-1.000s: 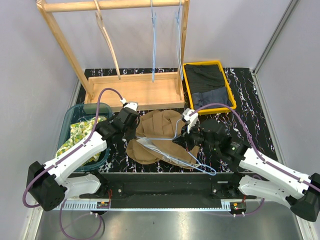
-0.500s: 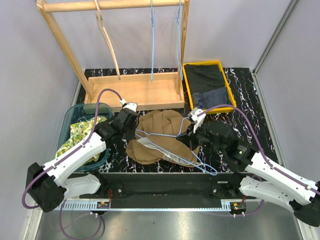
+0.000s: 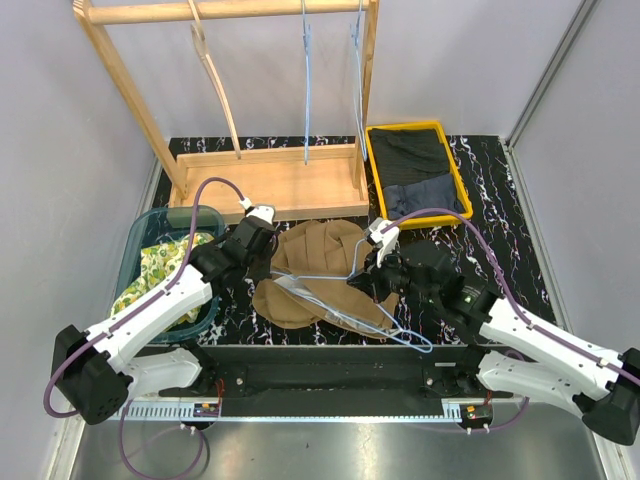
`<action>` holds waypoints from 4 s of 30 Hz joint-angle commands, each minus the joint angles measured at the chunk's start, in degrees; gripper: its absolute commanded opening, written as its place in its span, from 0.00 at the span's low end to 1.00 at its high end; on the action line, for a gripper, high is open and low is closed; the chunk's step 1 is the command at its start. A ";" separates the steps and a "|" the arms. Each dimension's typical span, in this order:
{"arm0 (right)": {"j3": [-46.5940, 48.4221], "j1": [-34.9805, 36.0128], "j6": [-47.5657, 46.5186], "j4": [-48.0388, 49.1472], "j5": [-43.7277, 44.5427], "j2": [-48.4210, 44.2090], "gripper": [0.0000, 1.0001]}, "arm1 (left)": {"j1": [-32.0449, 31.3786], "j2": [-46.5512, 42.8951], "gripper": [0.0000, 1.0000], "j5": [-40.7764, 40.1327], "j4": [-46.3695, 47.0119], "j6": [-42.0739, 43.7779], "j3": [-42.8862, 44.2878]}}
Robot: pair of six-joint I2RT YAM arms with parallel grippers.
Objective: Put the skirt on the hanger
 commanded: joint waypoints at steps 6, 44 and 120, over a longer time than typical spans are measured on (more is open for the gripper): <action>0.81 0.04 0.50 5.65 -1.59 0.83 0.00 | -0.17 -2.40 0.00 0.05 1.13 0.76 -0.07; 0.81 0.04 -0.82 7.83 0.44 3.81 0.00 | -0.17 -5.82 0.00 1.19 1.13 1.64 -0.24; 25.41 0.04 -15.49 -6.37 -10.46 0.83 0.00 | -0.17 -14.69 0.90 35.29 -1.25 23.70 23.93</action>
